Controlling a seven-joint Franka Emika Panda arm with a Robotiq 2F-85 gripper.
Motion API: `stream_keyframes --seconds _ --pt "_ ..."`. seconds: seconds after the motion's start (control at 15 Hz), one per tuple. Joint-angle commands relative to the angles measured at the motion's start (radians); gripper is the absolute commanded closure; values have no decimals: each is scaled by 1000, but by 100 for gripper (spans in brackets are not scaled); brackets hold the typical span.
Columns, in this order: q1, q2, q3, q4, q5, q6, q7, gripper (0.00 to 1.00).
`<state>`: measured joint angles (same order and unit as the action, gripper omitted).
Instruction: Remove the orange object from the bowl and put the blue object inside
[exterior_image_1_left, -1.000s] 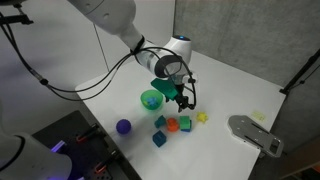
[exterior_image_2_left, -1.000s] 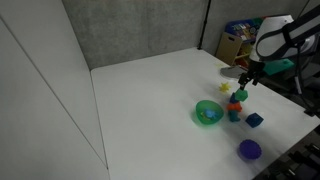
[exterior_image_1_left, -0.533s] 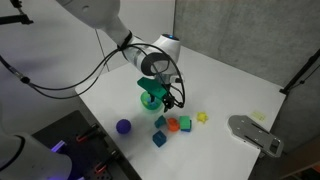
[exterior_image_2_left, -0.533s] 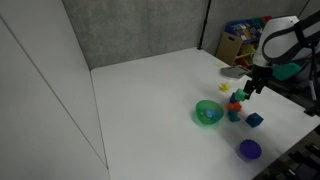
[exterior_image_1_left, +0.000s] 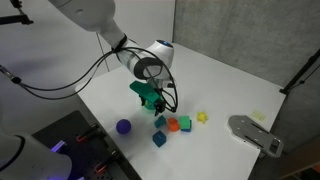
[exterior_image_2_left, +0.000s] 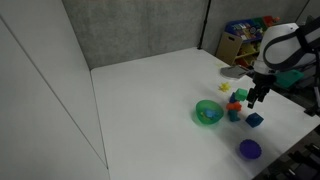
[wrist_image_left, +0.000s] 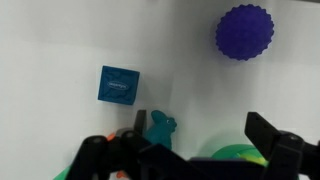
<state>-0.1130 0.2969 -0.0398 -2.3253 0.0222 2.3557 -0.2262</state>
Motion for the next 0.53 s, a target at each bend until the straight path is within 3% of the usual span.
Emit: stream_keyframes --seconds 0.0,0.47 --pt "13 28 -2 4 -22 4 24 0" --pt "25 121 47 -4 24 33 14 0"
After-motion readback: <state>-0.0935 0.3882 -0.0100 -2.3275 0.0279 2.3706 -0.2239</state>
